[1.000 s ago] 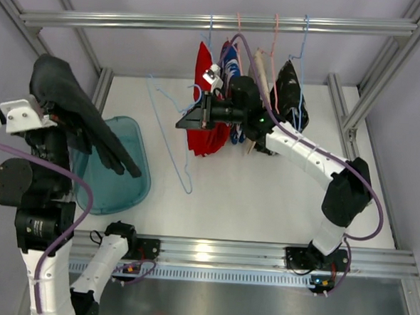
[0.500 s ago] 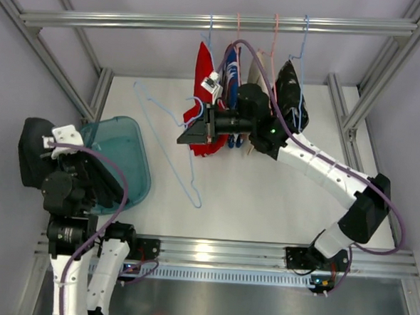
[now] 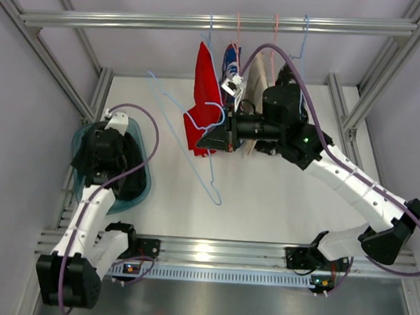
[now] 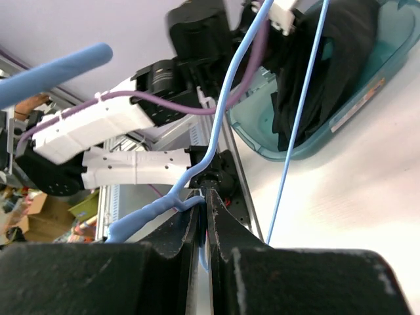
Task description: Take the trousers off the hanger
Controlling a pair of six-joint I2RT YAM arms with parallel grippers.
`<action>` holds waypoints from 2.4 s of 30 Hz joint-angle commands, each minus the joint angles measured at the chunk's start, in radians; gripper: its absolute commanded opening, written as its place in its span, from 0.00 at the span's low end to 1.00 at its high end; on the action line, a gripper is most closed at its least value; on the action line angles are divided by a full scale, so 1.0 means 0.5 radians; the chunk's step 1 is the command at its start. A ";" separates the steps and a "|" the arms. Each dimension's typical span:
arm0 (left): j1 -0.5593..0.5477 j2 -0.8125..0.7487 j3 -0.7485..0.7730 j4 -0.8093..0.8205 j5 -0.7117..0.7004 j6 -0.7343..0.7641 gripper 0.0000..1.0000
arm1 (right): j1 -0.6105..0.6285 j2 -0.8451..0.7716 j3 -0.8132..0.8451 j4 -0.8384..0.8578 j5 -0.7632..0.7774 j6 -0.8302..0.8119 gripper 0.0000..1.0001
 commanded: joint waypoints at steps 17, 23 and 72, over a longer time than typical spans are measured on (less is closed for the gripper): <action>0.172 -0.842 0.654 -0.767 2.457 -0.086 0.78 | -0.122 -0.036 0.202 -0.651 -0.142 -0.527 0.00; 0.169 -0.732 0.933 -1.423 3.155 0.402 0.77 | -0.113 0.160 0.340 -0.789 -0.292 -0.579 0.00; 0.172 -0.591 0.670 -1.296 2.972 0.839 0.00 | -0.088 0.103 0.396 -0.715 -0.247 -0.503 0.77</action>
